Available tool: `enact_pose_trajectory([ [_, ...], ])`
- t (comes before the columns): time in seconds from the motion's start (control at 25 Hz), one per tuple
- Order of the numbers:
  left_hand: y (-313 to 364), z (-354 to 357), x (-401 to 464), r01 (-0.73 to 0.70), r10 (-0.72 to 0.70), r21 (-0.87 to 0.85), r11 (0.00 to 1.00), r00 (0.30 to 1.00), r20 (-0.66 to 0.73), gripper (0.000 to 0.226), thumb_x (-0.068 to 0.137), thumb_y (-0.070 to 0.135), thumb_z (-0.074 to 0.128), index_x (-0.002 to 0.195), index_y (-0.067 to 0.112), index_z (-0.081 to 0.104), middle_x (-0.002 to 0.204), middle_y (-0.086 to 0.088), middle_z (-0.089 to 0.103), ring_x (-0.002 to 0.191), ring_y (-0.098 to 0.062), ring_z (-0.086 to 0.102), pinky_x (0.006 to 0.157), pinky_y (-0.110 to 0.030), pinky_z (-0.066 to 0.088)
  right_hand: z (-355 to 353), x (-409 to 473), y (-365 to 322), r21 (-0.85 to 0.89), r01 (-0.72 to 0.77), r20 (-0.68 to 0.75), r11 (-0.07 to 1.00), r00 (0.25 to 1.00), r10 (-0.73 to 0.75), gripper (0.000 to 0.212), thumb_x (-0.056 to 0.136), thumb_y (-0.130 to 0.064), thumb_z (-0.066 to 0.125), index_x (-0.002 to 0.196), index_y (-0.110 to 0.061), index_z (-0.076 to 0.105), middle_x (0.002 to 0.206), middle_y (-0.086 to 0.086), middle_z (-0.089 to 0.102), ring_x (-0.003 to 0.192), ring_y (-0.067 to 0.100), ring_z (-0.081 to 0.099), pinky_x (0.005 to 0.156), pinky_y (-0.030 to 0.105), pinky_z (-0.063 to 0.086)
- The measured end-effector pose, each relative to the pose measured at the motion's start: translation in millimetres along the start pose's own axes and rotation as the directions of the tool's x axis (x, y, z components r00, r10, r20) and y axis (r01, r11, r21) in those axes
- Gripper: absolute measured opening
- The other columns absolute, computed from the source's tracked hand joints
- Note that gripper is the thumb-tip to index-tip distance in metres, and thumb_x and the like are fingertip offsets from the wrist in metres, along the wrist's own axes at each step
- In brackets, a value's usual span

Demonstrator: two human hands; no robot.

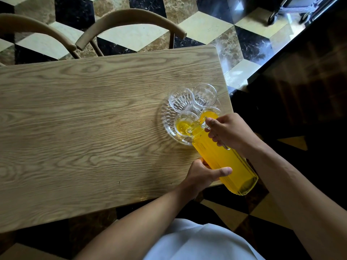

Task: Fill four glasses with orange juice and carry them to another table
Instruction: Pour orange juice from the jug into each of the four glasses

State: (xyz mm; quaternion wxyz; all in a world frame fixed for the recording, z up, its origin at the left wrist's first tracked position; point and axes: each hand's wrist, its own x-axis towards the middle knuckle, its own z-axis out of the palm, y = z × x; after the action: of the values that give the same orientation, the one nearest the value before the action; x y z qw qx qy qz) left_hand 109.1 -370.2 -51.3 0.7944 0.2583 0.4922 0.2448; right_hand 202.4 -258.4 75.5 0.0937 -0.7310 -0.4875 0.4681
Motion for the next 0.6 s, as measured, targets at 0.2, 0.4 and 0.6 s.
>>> enact_pose_trajectory([
  [0.2,-1.1,1.2,1.0,0.019,-0.019,-0.019,1.0,1.0,0.006,0.049,0.064,0.037,0.098,0.103,0.023,0.074,0.105,-0.007,0.083,0.095,-0.021,0.081,0.087,-0.04,0.067,-0.3,0.5,-1.4,0.005,-0.002,0.006,1.0,1.0,0.002,0.048,0.102,-0.04,0.057,0.08,-0.002,0.075,0.076,0.02,0.075,0.061,0.028,0.065,0.066,0.059,0.059],
  [0.4,-1.5,-0.7,2.0,0.005,-0.005,-0.006,1.0,1.0,0.012,0.051,0.067,0.037,0.098,0.11,0.023,0.074,0.112,-0.01,0.082,0.107,-0.033,0.078,0.097,-0.056,0.062,0.0,1.9,-1.5,0.019,-0.013,0.004,1.0,1.0,0.013,0.048,0.102,-0.04,0.057,0.077,-0.003,0.075,0.062,0.009,0.068,0.055,0.024,0.061,0.059,0.042,0.05],
  [0.6,-2.5,-1.5,1.6,0.019,-0.019,-0.009,1.0,1.0,0.023,0.051,0.068,0.038,0.097,0.111,0.024,0.074,0.112,-0.011,0.082,0.106,-0.031,0.079,0.096,-0.054,0.063,2.1,3.9,-2.0,0.015,-0.017,0.01,1.0,1.0,0.017,0.048,0.101,-0.042,0.057,0.076,-0.004,0.075,0.064,0.01,0.07,0.057,0.025,0.062,0.061,0.042,0.052],
])
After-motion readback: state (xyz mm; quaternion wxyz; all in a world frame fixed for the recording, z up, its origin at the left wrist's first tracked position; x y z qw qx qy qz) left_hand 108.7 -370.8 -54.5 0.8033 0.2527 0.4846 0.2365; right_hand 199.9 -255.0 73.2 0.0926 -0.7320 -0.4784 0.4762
